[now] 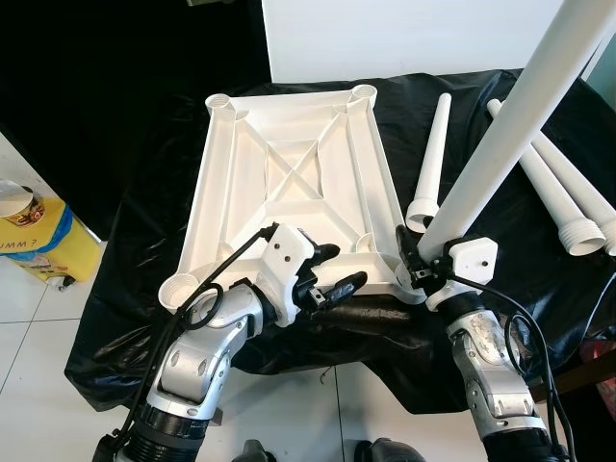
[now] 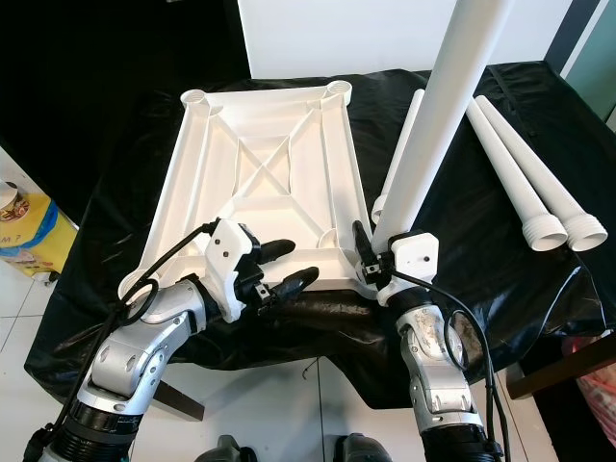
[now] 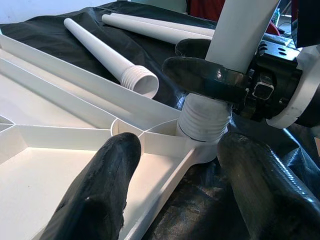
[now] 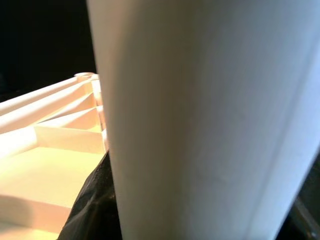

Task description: Building children table

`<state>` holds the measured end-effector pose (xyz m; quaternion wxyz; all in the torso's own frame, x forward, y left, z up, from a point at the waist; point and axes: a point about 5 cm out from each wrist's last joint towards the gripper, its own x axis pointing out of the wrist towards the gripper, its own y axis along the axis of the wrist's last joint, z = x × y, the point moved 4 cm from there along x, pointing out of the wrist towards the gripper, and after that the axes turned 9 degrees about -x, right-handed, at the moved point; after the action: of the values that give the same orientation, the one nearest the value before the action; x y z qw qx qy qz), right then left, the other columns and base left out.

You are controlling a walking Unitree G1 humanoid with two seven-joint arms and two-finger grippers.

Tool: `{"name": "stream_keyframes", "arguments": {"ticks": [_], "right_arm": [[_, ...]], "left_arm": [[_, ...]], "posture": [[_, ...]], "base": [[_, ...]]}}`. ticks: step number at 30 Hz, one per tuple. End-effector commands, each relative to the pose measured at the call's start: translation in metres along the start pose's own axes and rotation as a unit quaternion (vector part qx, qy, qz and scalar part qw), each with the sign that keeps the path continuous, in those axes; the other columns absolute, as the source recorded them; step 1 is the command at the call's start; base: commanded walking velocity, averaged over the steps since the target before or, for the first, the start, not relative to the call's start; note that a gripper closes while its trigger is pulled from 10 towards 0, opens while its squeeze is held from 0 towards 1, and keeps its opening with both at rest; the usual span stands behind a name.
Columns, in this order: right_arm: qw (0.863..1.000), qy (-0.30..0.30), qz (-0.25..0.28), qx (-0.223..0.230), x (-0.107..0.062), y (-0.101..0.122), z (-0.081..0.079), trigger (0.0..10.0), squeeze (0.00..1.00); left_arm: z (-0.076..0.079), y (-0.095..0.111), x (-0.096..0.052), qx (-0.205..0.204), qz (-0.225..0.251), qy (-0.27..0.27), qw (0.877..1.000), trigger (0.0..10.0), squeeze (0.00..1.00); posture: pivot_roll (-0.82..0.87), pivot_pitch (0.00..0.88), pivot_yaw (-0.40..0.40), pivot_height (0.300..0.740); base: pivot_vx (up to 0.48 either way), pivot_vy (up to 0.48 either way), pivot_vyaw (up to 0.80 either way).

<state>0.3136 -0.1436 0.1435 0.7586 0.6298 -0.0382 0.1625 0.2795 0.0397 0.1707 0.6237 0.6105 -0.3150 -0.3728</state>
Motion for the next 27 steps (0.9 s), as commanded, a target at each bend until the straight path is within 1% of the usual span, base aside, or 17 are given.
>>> {"name": "stream_keyframes", "arguments": {"ticks": [1,8,11,13,18,21,27], "right_arm": [[0.994,0.002,-0.105,0.020,-0.016,-0.044,-0.006,10.0,0.00],[0.993,-0.014,-0.117,0.017,-0.018,-0.048,-0.002,10.0,0.00],[0.990,-0.034,-0.137,0.030,-0.020,-0.055,0.002,10.0,0.00],[0.989,-0.039,-0.140,0.032,-0.021,-0.056,0.003,10.0,0.00],[0.988,-0.046,-0.144,0.037,-0.020,-0.057,0.004,10.0,0.00],[0.986,-0.067,-0.150,0.042,-0.021,-0.060,0.008,10.0,0.00],[0.985,-0.076,-0.149,0.039,-0.022,-0.060,0.011,10.0,0.00]], "left_arm": [[-0.005,0.000,-0.002,-0.001,0.002,0.033,0.999,10.0,0.00],[-0.005,0.000,-0.001,0.001,0.002,0.032,0.999,10.0,0.00],[-0.004,0.001,-0.001,0.001,0.002,0.032,0.999,10.0,0.00],[-0.004,0.001,-0.001,0.001,0.002,0.032,0.999,10.0,0.00],[-0.005,0.001,-0.001,0.002,0.003,0.032,0.999,10.0,0.00],[-0.007,0.002,-0.002,0.005,0.004,0.035,0.999,10.0,0.00],[-0.007,0.002,-0.002,0.005,0.003,0.035,0.999,10.0,0.00]], "posture": [[0.03,0.120,0.042,0.740],[0.03,0.117,0.041,0.740],[0.03,0.116,0.039,0.740],[0.03,0.116,0.039,0.740],[0.03,0.119,0.041,0.740],[0.03,0.121,0.043,0.740],[0.03,0.122,0.044,0.740]], "base": [[0.000,0.000,0.00],[0.000,0.000,0.00],[0.000,0.000,0.00],[0.000,0.000,0.00],[0.000,0.000,0.00],[0.000,0.000,0.00],[0.000,0.000,0.00]]}}
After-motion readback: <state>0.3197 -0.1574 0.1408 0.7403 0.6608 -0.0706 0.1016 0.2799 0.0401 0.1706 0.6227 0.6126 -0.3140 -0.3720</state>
